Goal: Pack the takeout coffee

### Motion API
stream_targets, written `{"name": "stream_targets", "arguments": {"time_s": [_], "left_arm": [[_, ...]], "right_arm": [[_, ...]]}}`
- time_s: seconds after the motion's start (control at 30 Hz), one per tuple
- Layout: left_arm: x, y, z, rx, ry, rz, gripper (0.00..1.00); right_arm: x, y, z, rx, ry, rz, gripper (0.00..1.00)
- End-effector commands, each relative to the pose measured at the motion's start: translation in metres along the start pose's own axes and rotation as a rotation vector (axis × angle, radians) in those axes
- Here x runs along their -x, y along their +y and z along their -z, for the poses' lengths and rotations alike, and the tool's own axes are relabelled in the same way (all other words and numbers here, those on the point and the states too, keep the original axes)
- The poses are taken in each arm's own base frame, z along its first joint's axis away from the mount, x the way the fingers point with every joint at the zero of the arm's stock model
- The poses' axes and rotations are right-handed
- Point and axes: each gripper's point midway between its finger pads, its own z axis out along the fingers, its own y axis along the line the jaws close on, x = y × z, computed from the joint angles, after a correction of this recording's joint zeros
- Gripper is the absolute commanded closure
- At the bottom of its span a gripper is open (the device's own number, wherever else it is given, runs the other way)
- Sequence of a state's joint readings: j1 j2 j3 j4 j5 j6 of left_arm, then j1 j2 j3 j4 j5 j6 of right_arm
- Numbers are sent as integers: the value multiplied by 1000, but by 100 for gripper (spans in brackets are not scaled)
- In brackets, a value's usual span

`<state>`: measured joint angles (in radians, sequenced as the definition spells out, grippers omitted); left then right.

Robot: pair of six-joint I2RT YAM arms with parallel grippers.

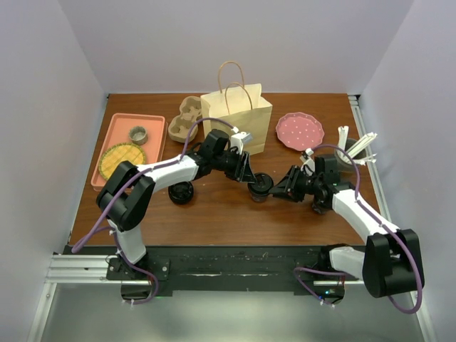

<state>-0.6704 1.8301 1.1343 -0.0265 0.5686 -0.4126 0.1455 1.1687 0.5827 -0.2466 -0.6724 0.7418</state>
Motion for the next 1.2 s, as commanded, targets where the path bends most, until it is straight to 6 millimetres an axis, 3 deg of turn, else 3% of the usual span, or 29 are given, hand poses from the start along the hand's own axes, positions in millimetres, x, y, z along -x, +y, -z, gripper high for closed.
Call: {"name": "stream_targets", "arguments": {"time_s": [0.0, 0.17, 0.37, 0.73, 0.93, 1.07, 1.17], "left_arm": [[-177, 101, 27, 434, 514, 163, 72], [-178, 102, 26, 438, 514, 164, 72], [-180, 103, 27, 440, 524, 167, 72], [-190, 107, 27, 454, 564, 180, 72], [-195, 108, 27, 468, 581, 182, 72], [-195, 108, 27, 467, 584, 182, 73], [-195, 108, 26, 464, 585, 180, 72]], "right_arm": [[4, 8, -5, 36, -7, 6, 65], [9, 1, -11, 3, -28, 7, 67], [0, -23, -23, -32, -27, -9, 75], [-27, -92, -26, -237, -39, -51, 89], [-35, -119, -25, -331, -37, -66, 99], [-30, -113, -22, -321, -56, -50, 99], [-13, -89, -17, -274, -87, 10, 96]]}}
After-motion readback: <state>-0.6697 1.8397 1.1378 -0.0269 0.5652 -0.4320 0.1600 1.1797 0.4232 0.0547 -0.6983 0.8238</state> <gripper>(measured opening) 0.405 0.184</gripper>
